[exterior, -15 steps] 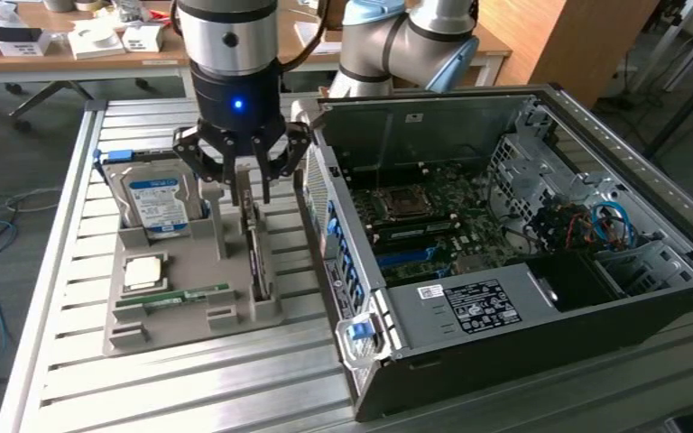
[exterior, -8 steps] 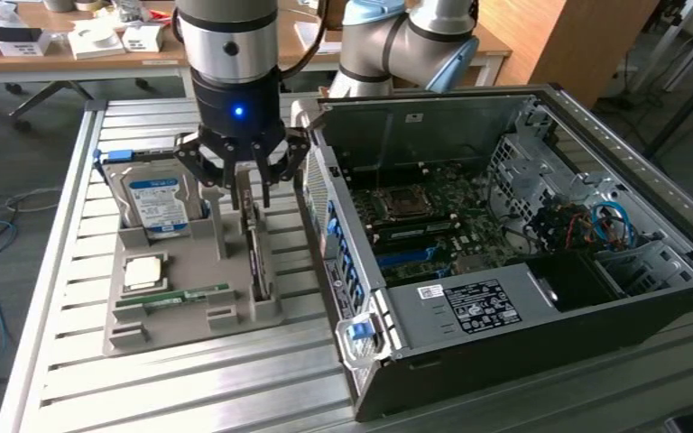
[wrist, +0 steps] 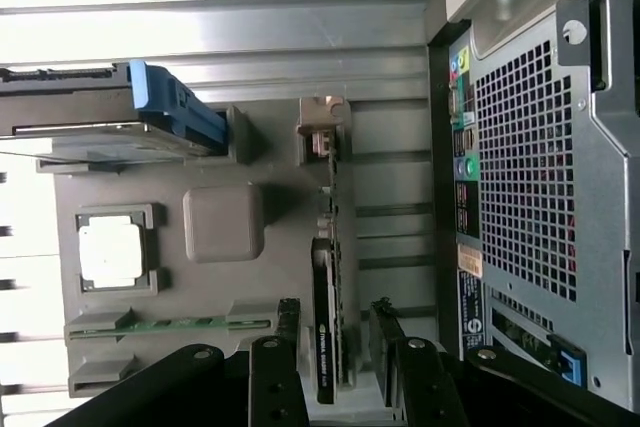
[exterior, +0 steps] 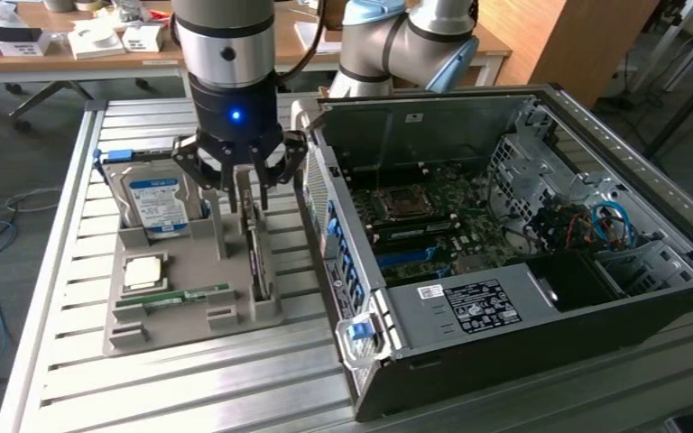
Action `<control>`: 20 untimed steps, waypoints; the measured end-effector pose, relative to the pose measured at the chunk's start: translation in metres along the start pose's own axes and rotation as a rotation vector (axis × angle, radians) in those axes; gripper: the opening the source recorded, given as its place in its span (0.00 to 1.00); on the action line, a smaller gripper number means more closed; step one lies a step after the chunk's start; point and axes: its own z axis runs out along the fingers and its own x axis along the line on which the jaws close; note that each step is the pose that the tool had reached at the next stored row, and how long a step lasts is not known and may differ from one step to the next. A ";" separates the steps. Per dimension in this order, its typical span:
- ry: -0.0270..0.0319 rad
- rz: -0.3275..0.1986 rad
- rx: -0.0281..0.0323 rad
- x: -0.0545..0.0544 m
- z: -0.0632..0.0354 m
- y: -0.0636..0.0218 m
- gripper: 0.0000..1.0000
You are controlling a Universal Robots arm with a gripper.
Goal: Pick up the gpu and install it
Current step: 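Pick up the gpu and move the gpu toward the slot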
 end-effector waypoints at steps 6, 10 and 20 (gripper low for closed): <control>0.0002 0.000 0.0002 0.000 0.0070 -0.0011 0.42; 0.0000 0.000 -0.0001 0.000 0.0087 -0.0012 0.42; 0.0021 0.000 0.0005 0.000 0.0225 -0.0022 0.42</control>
